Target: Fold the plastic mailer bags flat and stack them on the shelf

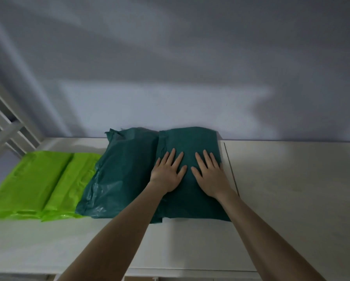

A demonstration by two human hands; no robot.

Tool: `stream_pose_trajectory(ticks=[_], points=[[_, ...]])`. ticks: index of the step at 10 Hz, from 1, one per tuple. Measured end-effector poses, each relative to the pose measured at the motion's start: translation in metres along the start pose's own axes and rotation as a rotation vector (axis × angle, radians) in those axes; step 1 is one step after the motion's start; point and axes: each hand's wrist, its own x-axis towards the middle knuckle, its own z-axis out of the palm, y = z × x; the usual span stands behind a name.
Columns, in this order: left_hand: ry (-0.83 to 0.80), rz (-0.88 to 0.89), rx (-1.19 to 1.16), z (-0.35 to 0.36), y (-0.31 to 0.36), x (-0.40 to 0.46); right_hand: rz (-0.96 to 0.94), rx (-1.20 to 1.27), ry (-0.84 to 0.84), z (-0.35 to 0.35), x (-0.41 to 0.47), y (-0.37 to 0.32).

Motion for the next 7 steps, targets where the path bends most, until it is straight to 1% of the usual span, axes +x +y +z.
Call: stream_pose_trajectory(ticks=[2,3,4,6,7], points=[[-0.004,-0.01,0.033,0.001,0.002,0.0,0.008,-0.014,-0.032,-0.001,0.0,-0.001],[0.009,-0.023,0.087,0.001,0.004,-0.001,0.003,0.0,-0.082,-0.005,0.003,-0.001],[0.064,-0.05,0.112,-0.003,0.005,-0.005,0.002,0.102,-0.118,-0.017,0.006,0.002],[0.16,-0.052,0.108,-0.021,0.009,-0.024,-0.039,0.114,0.03,-0.043,-0.008,0.002],[0.242,-0.039,0.107,-0.033,0.014,-0.035,-0.035,0.126,0.081,-0.059,-0.018,0.001]])
